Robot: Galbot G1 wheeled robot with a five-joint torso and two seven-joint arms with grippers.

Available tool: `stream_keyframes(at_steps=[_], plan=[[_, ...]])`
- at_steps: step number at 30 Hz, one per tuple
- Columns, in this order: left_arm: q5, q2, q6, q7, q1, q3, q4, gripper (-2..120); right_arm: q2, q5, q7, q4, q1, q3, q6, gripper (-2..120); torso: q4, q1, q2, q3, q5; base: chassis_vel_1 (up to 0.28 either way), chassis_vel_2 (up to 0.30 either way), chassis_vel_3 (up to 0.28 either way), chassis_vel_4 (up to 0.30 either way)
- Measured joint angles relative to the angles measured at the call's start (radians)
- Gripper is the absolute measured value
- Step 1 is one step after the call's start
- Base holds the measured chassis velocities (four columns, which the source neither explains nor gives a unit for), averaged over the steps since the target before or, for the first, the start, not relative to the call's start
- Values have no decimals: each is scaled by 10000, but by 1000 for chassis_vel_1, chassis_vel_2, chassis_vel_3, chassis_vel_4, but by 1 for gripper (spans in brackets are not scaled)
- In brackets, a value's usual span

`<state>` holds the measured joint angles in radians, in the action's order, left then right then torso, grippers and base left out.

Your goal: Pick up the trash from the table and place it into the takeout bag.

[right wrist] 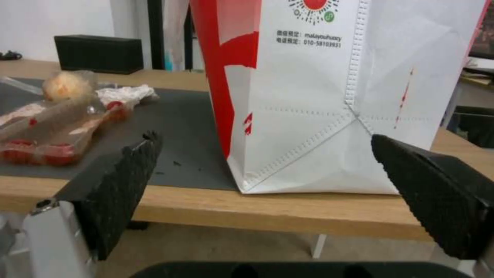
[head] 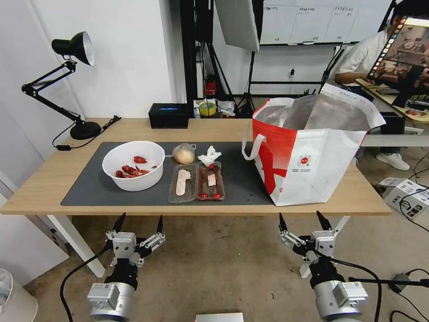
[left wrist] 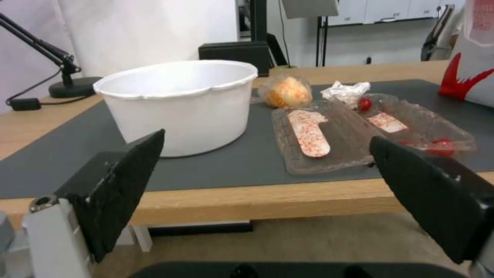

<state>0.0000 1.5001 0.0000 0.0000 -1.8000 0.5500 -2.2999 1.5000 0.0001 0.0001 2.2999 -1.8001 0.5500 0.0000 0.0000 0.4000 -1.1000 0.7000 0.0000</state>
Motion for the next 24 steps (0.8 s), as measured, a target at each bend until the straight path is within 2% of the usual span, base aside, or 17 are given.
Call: stream_keyframes(at_steps=[20, 23, 24], plan=[[-70, -20, 48, -27, 25, 0, -1, 100, -35, 35, 4, 2, 9, 5, -32, 100, 0, 0, 0, 0, 0, 0, 0, 0, 0], [-849, -310, 705, -454, 352, -8, -72, 100, -605, 708, 238, 116, 205, 197, -783, 100, 0, 0, 0, 0, 0, 0, 0, 0, 0], [-849, -310, 705, -454, 352, -8, -72, 100, -605, 708, 238, 116, 205, 197, -783, 100, 0, 0, 0, 0, 0, 0, 0, 0, 0]])
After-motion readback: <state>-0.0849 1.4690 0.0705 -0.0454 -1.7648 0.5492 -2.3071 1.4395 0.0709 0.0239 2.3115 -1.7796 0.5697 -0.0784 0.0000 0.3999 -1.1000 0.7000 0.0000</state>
